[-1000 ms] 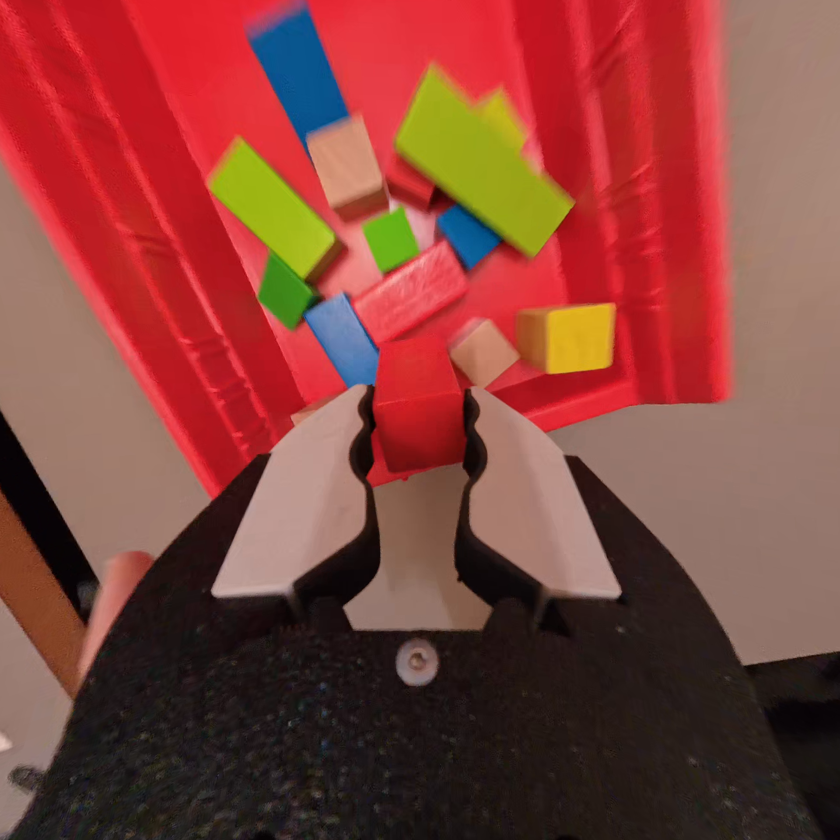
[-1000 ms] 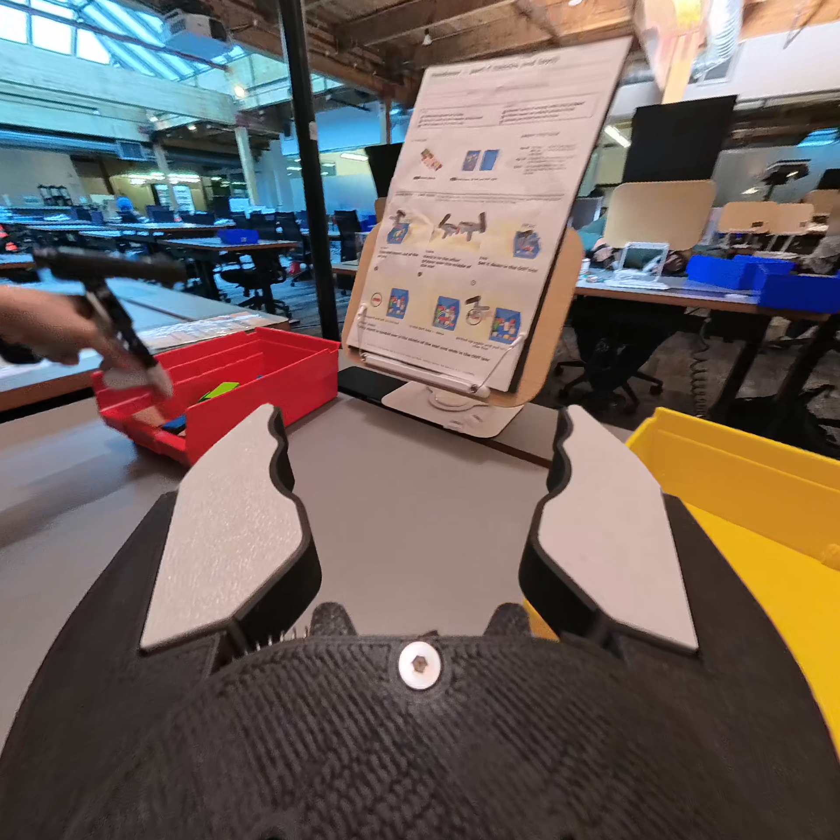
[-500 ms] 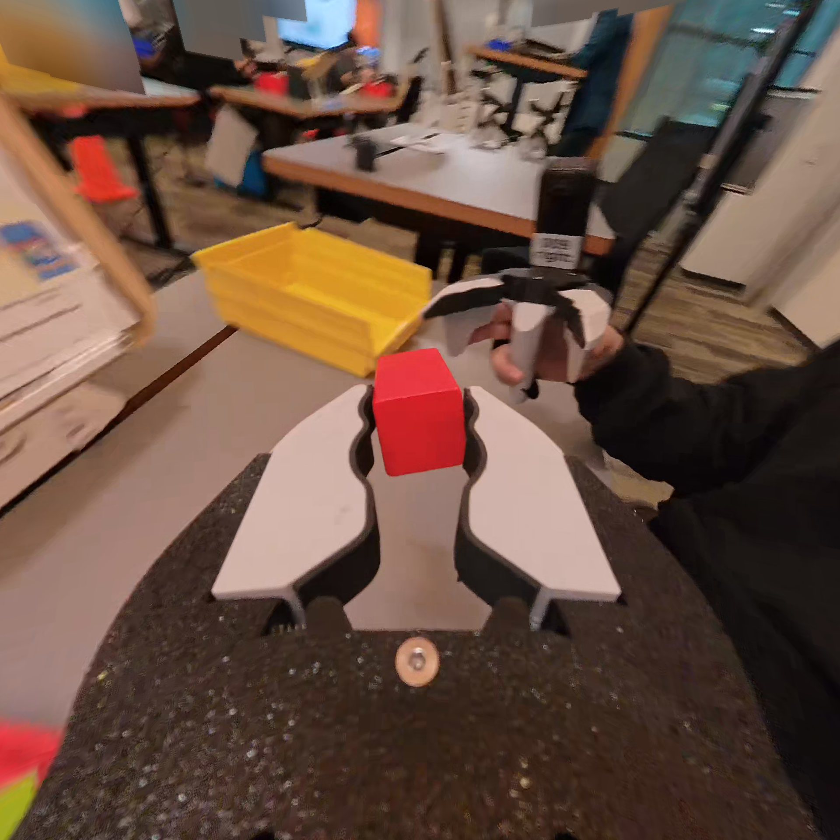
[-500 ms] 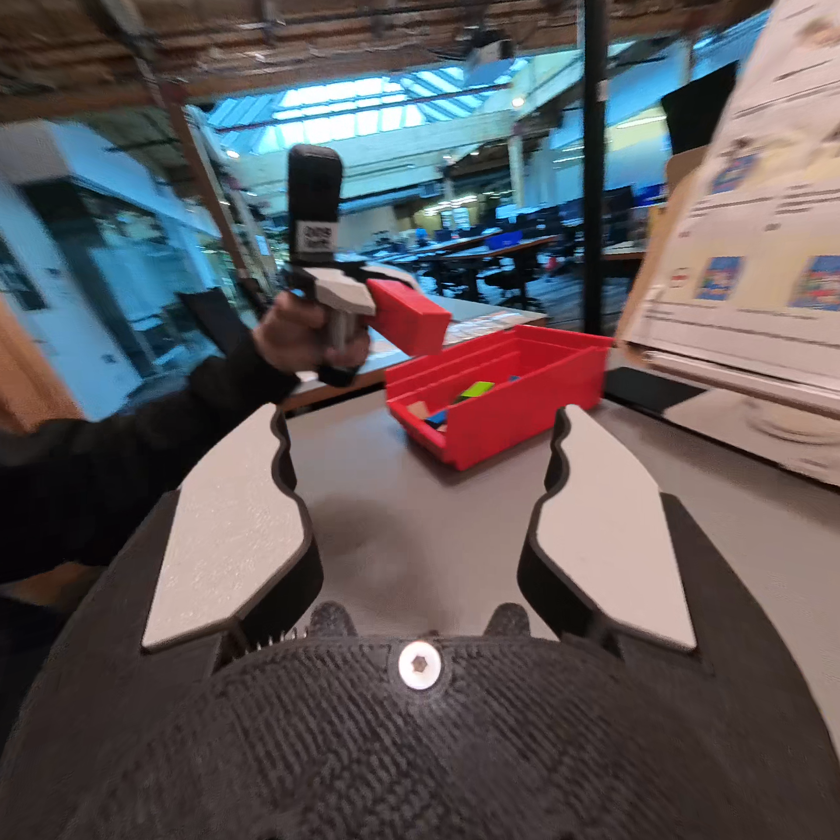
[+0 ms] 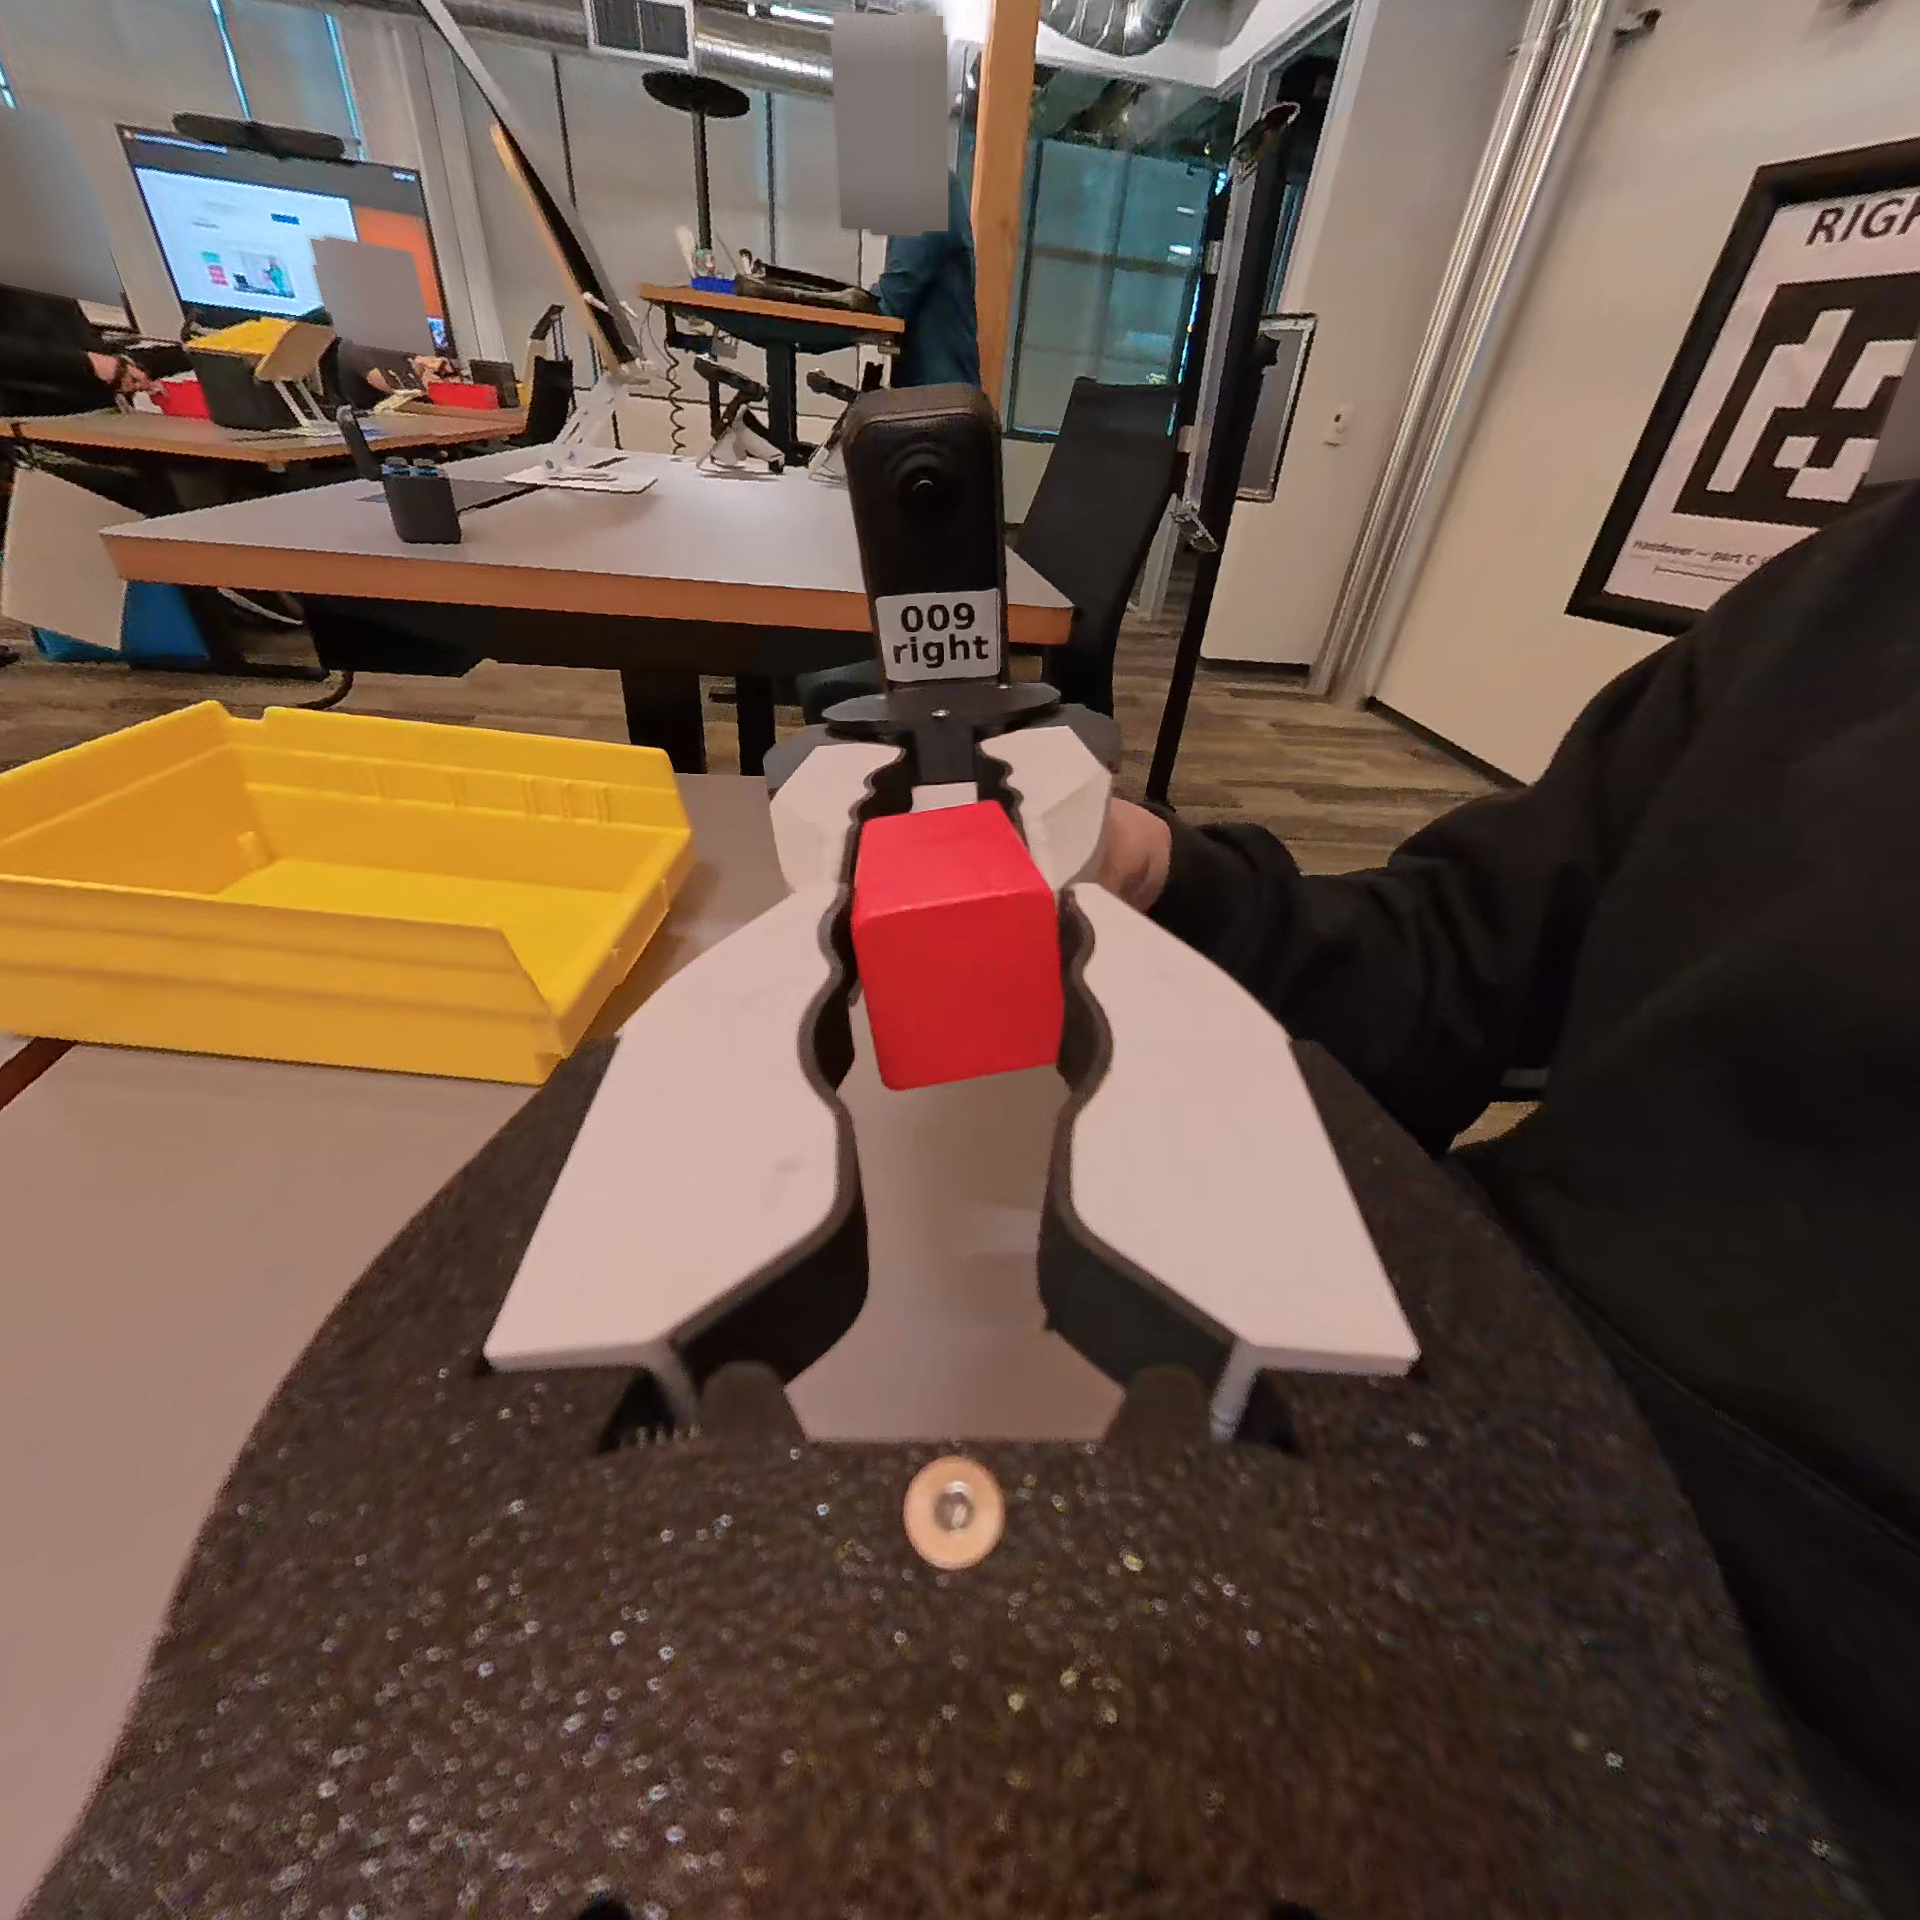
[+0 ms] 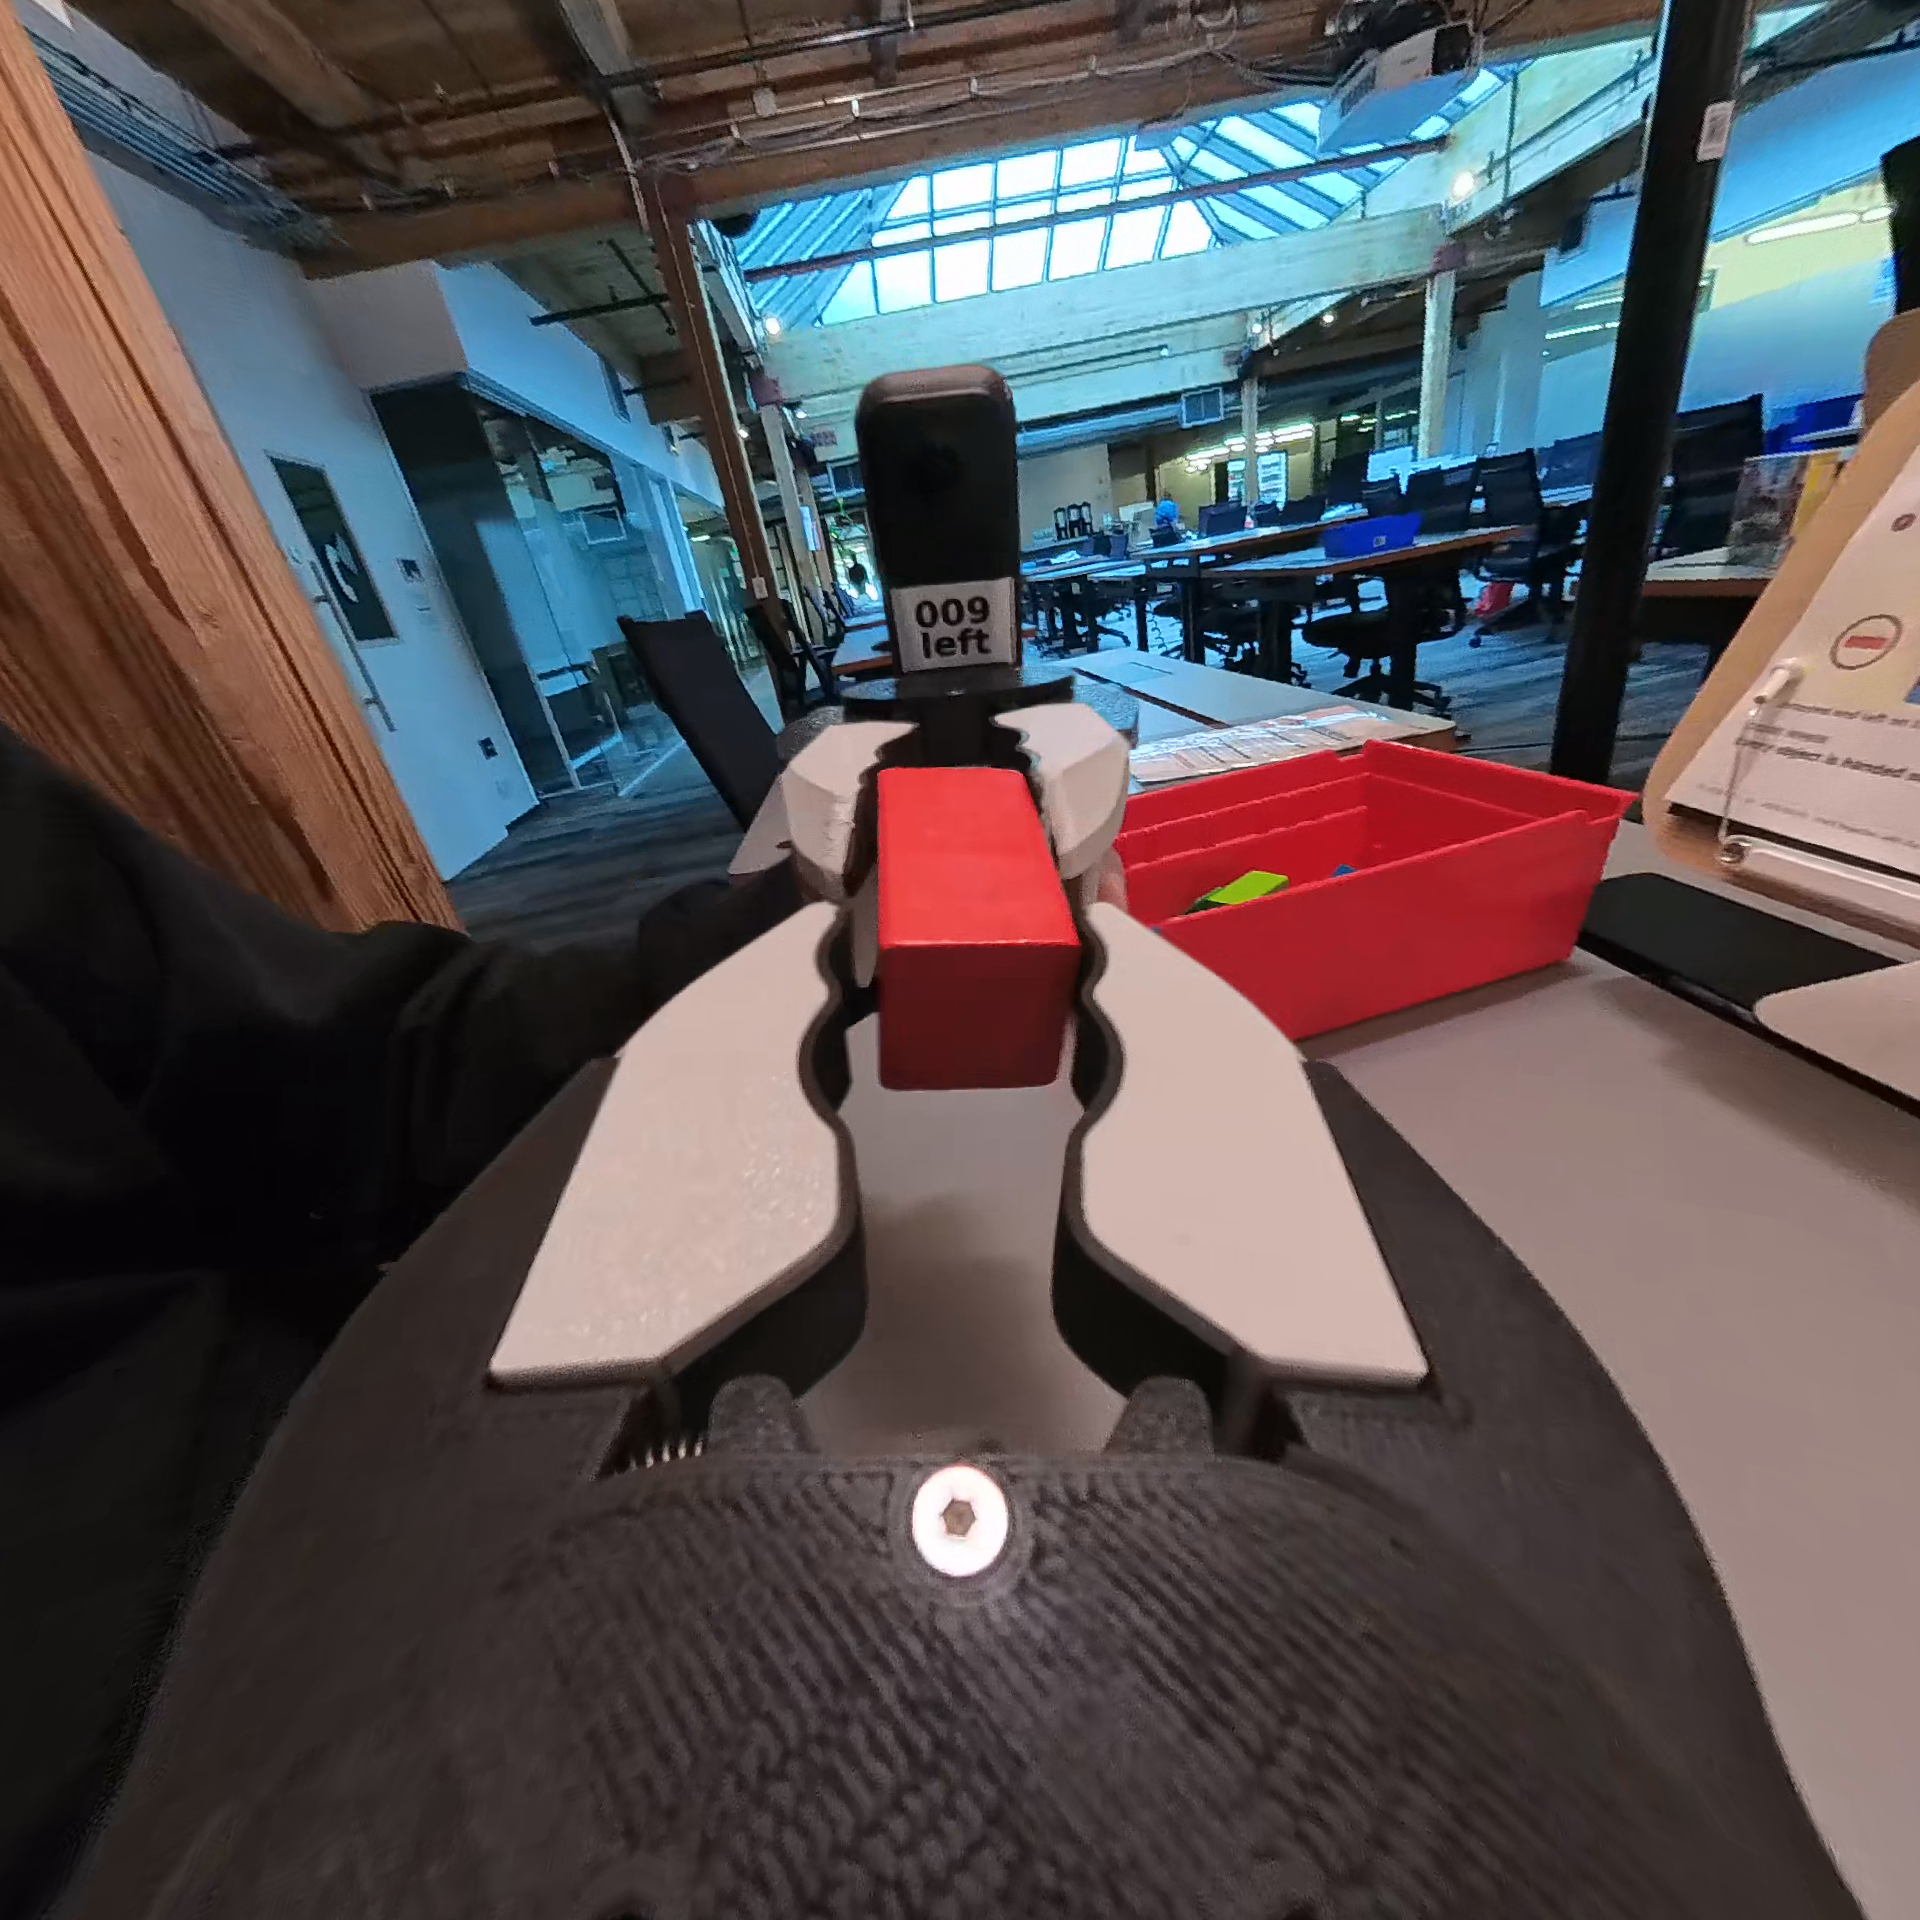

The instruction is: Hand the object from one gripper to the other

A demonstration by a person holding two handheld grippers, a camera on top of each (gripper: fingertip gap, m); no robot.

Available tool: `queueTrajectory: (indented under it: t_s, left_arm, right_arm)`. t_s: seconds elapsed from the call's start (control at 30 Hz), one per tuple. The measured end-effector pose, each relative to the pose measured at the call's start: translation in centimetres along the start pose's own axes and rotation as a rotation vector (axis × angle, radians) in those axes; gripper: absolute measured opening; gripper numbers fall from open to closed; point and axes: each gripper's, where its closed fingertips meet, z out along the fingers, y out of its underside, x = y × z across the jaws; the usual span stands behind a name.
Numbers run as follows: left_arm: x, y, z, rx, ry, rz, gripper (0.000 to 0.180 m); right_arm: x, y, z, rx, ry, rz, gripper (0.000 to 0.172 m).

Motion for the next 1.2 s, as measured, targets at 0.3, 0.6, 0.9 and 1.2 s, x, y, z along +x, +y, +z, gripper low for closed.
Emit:
queueTrajectory:
  t_s: [0.3, 0.6, 0.9, 1.2]
  left_arm:
    - [-3.3, 1.0, -0.7, -0.034, -0.245, -0.033, 0.058]
    - [-5.2, 5.4, -6.4, -0.242, -0.497, 0.021, 0.055]
    - [-5.8, 6.5, -11.0, -0.200, -0.608, 0.040, 0.049]
    - [-5.9, 6.0, -13.7, -0.171, -0.654, 0.022, 0.049]
  right_arm:
    - [4.3, -0.2, -3.2, -0.057, 0.279, -0.089, 0.035]
    - [16.3, 1.3, -24.0, -0.092, 1.178, -0.089, 0.035]
    - [22.5, 3.7, -24.9, -0.222, 1.205, -0.015, 0.035]
    - [24.0, 3.7, -22.7, -0.311, 1.196, -0.059, 0.035]
